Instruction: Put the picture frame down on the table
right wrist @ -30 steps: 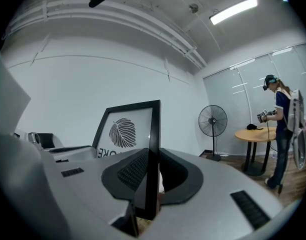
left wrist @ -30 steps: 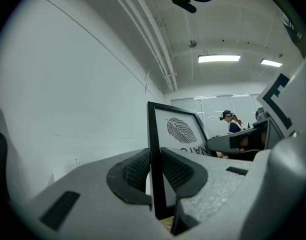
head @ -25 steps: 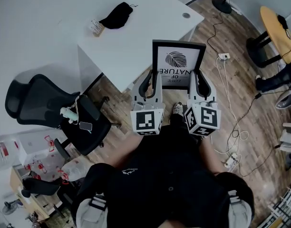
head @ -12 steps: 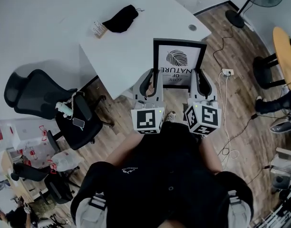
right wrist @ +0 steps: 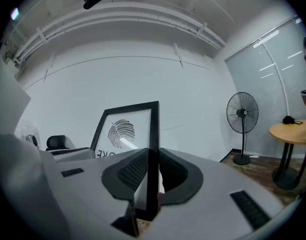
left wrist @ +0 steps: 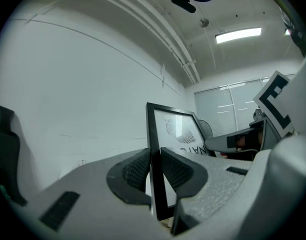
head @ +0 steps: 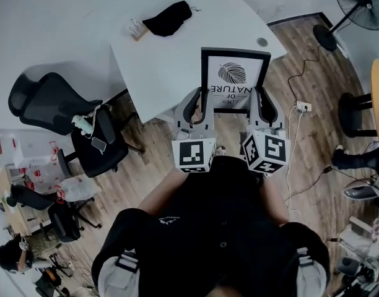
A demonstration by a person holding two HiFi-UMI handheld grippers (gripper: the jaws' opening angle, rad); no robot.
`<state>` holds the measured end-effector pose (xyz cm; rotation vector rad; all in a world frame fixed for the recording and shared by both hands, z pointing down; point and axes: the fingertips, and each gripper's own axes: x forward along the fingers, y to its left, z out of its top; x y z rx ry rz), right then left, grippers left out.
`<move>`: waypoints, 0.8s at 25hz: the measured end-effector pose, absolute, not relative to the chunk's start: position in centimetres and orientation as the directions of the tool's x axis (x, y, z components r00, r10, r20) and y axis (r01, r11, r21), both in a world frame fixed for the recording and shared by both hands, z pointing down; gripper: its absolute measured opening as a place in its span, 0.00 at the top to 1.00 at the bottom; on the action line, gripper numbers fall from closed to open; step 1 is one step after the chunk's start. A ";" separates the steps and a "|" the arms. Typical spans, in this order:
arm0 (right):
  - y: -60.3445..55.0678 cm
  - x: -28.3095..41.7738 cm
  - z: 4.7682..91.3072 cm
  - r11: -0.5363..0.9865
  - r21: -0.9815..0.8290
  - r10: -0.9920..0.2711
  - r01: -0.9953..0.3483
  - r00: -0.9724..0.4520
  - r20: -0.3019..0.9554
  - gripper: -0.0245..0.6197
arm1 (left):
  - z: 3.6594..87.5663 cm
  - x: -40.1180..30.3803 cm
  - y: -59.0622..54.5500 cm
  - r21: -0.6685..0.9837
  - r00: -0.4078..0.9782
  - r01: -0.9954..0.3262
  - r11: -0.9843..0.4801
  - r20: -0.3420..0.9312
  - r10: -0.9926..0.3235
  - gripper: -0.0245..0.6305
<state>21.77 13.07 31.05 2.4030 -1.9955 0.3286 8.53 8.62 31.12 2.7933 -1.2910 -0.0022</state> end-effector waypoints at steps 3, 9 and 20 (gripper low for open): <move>12.6 22.0 31.6 -0.163 -0.141 -0.975 -0.977 0.138 0.173 0.86 | 31.6 8.7 8.6 0.060 0.626 -0.780 -0.623 0.041 -0.779 0.85; 11.1 21.4 31.9 -0.105 -0.142 -0.981 -0.984 0.079 0.175 0.86 | 31.9 7.8 7.9 0.062 0.580 -0.814 -0.578 0.048 -0.813 0.85; 7.4 21.4 33.3 -0.070 -0.109 -0.977 -0.992 0.046 0.207 0.86 | 33.9 7.7 4.5 0.107 0.561 -0.827 -0.553 0.069 -0.825 0.85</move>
